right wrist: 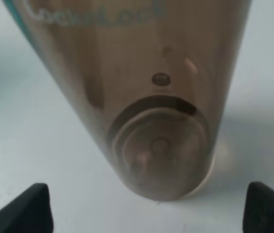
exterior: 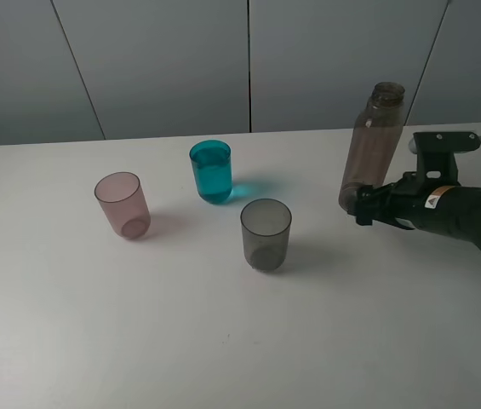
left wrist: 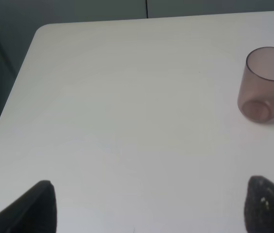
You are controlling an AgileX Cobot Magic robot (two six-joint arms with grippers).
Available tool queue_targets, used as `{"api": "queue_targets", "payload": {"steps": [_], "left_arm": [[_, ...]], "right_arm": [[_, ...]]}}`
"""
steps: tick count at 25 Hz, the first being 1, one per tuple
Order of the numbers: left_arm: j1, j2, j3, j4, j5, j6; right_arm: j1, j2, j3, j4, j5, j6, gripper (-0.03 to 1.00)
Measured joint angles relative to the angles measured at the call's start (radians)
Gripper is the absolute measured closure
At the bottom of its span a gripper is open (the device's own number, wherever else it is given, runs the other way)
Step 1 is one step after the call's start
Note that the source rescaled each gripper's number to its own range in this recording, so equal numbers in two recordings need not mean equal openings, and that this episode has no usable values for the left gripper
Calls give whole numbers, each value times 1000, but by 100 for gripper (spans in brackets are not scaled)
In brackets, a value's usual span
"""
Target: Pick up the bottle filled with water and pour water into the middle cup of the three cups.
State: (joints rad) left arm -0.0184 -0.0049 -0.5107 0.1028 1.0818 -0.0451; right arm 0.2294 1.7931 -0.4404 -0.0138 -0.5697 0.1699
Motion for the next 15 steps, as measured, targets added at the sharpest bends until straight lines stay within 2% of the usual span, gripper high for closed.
{"api": "queue_targets", "payload": {"steps": [4,8,13,15], "left_arm": [[0,0,0,0,0,0],[0,0,0,0,0,2],[0,0,0,0,0,4],[0,0,0,0,0,4]], "right_arm": [[0,-186,1,6,199,8,44],[-20,-387,-32,8,463,10,44],[-70,-564,-89,8,692,0,62],[-90,-614,-109,14,755,-13,65]]}}
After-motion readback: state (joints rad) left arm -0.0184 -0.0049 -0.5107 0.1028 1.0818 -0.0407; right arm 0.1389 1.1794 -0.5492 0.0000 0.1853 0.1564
